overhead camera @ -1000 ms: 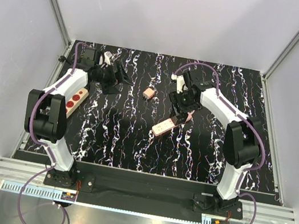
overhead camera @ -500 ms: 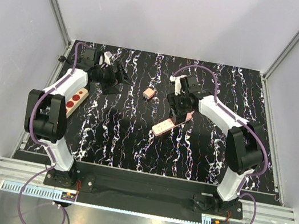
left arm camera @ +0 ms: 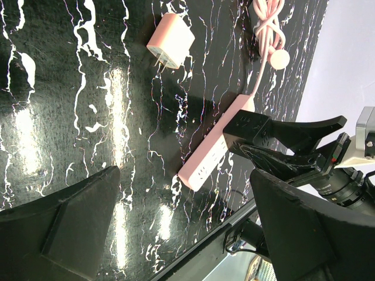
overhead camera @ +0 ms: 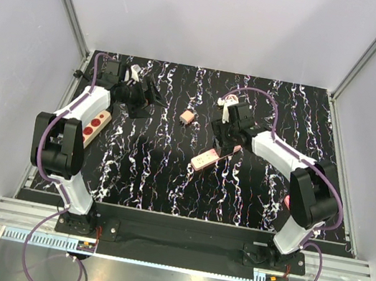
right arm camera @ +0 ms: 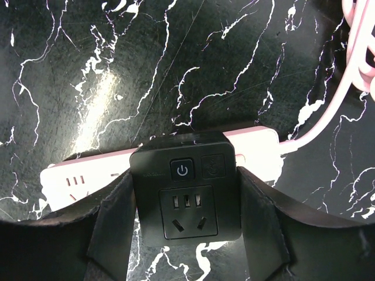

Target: Insert the plug

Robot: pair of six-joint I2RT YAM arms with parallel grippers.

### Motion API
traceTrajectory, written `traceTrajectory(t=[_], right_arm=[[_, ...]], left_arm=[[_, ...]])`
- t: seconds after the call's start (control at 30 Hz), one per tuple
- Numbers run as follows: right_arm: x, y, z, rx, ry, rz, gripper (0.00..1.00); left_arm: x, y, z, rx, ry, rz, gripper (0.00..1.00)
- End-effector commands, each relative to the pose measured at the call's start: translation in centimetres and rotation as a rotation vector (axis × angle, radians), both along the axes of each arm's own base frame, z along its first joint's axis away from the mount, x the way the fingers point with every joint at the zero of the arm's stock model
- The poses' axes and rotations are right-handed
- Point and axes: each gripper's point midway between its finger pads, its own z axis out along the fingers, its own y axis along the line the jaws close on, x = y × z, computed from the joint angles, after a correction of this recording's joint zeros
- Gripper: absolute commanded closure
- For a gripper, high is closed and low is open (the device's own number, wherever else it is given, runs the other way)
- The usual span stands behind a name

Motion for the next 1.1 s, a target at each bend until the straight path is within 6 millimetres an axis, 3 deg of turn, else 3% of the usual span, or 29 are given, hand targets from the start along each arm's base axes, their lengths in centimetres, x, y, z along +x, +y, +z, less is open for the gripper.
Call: traceTrajectory(t=[0.0,0.17,0.2,0.23,0.37,0.43,0.7,0.9,1.0,1.07], right_arm=[[-14.2,-1.3,-10.0,-0.044,0.631,-0.106,1.00],[-13.9,-1.4,-10.0,-0.062,0.630,-0.097,0.98],[-13.5,-1.5,-9.7,-0.070,0.609,-0.099,0.93],[-12.9,-2.1,-9.4,-0.093,0.577,-0.119,0.73],[-10.3,-2.4,-6.0,-0.083,0.464,-0.129,0.46],[-9.0,-3.1,-4.7,-0.105,0.419,-0.142,0.42],[-3.4,-3.5,2.5,-0.133,0.238,-0.138,0.10],[-1.7,-3.4,5.4,-0.147,0.190,-0.129,0.00],[-1.6,-2.2,6.1,-0.108,0.195,-0.111,0.01],[-1.9,-0.9,6.4,-0.081,0.198,-0.101,0.08]], left_arm=[[0.2,0.1,1.3,-0.011,-0.052,0.005,0.01],[0.2,0.1,1.2,-0.013,-0.049,0.003,0.01],[0.2,0.1,1.3,-0.011,-0.053,0.003,0.01],[0.2,0.1,1.3,-0.010,-0.052,0.004,0.01],[0.2,0.2,1.5,-0.004,-0.062,0.006,0.01],[0.2,0.2,1.5,-0.003,-0.062,0.007,0.01],[0.2,0.4,1.9,0.006,-0.079,0.008,0.01],[0.3,0.4,2.2,0.008,-0.087,0.008,0.01],[0.3,0.7,2.2,0.017,-0.089,0.018,0.01],[0.4,1.1,2.2,0.025,-0.089,0.034,0.01]])
